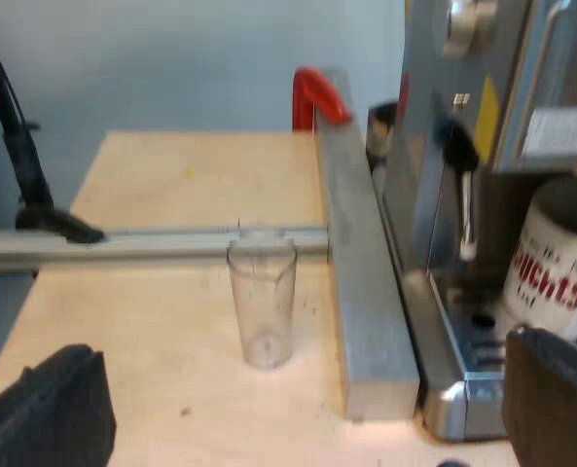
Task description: Place mug into machine
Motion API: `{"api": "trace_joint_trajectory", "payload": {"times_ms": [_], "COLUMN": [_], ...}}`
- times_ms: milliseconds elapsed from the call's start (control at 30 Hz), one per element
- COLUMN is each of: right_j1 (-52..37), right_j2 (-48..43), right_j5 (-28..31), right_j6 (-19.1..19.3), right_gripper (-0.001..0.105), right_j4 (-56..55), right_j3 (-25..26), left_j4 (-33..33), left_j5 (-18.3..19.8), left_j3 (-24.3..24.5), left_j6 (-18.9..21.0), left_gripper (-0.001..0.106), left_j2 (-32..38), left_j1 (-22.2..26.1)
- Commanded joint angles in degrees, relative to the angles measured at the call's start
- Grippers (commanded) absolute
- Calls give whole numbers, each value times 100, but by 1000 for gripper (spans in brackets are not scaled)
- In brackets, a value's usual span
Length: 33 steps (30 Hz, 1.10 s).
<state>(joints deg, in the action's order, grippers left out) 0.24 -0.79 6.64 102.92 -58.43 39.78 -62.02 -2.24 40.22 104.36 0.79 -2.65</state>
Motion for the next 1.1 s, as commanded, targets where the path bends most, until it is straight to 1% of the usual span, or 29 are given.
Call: {"api": "trace_joint_trajectory", "payload": {"times_ms": [33, 233, 367, 400, 533, 633, 667, 1100], "right_j1": [5, 5, 5, 5, 5, 5, 5, 5], "right_j2": [-226, -226, -209, -211, -211, -211, -211, -211], "right_j5": [-48, -48, -48, -48, -48, -48, -48, -48], "right_j6": [278, 285, 285, 285, 275, 275, 275, 275], "right_gripper": [90, 90, 90, 90, 90, 90, 90, 90], "right_j4": [91, 62, 4, 16, 17, 17, 17, 17], "right_j3": [-386, -847, -988, -994, -990, -990, -990, -990], "left_j4": [234, 281, 281, 380, 459, 459, 459, 545], "left_j5": [-103, -88, -30, 31, 312, 372, 482, 482], "left_j3": [-298, -760, -1021, -1093, -1122, -1122, -1122, -1166], "left_j6": [13, 15, 15, 30, 29, 29, 29, 29], "left_gripper": [82, 82, 82, 82, 82, 82, 82, 82], "left_j2": [774, 765, 765, 765, 765, 765, 765, 765], "left_j1": [0, 0, 0, 0, 0, 0, 0, 0]}}
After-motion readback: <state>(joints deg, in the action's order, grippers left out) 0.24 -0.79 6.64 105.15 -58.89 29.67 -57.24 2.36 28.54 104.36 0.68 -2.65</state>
